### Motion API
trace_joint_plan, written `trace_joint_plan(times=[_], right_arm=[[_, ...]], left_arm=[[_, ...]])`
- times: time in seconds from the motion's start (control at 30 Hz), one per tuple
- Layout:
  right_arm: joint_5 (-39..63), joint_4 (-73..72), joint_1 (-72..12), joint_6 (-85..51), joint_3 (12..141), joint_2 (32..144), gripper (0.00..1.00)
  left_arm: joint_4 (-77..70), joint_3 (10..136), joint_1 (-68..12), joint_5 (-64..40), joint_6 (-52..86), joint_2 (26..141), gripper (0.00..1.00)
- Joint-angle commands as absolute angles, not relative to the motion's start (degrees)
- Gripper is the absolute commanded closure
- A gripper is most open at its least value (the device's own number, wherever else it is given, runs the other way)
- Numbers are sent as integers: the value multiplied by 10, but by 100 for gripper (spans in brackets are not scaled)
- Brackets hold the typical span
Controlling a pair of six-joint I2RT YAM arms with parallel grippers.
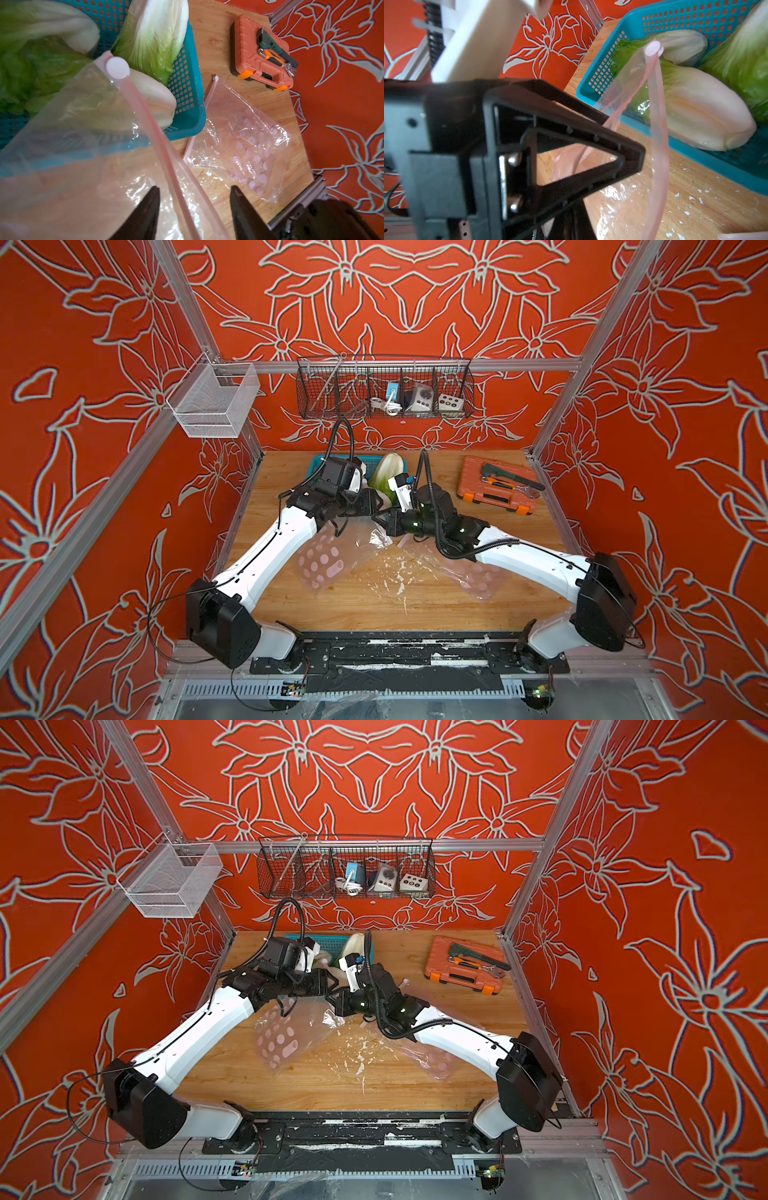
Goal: Put the chinese cabbages into a zipper bag and zip it
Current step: Open the zipper of the food storage bag at the center of the board.
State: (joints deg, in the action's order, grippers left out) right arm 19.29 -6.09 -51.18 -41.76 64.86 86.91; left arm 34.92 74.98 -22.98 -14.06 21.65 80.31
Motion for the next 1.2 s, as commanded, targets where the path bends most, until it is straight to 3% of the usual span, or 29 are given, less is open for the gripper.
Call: trace_joint_plan(times=[0.0,0.1,0.33,0.8,1.1,1.17], right_arm=[[179,-87,-517,-410,671,874,100],[183,-87,-516,-406,669,877,100],[196,-83,-515,-413,661,882,100],[259,-90,-463,-447,626,839,92],[274,-69,-403,-447,586,780,76],[275,-56,-386,-444,579,770,68]], left_arm=[[381,762,-236,-146,195,814,63],[383,765,-236,-136,193,809,80],[328,741,-233,-127,207,774,100],[176,655,-231,-157,139,669,100],[126,638,-232,-192,123,667,100],[121,636,-234,-195,124,671,100]])
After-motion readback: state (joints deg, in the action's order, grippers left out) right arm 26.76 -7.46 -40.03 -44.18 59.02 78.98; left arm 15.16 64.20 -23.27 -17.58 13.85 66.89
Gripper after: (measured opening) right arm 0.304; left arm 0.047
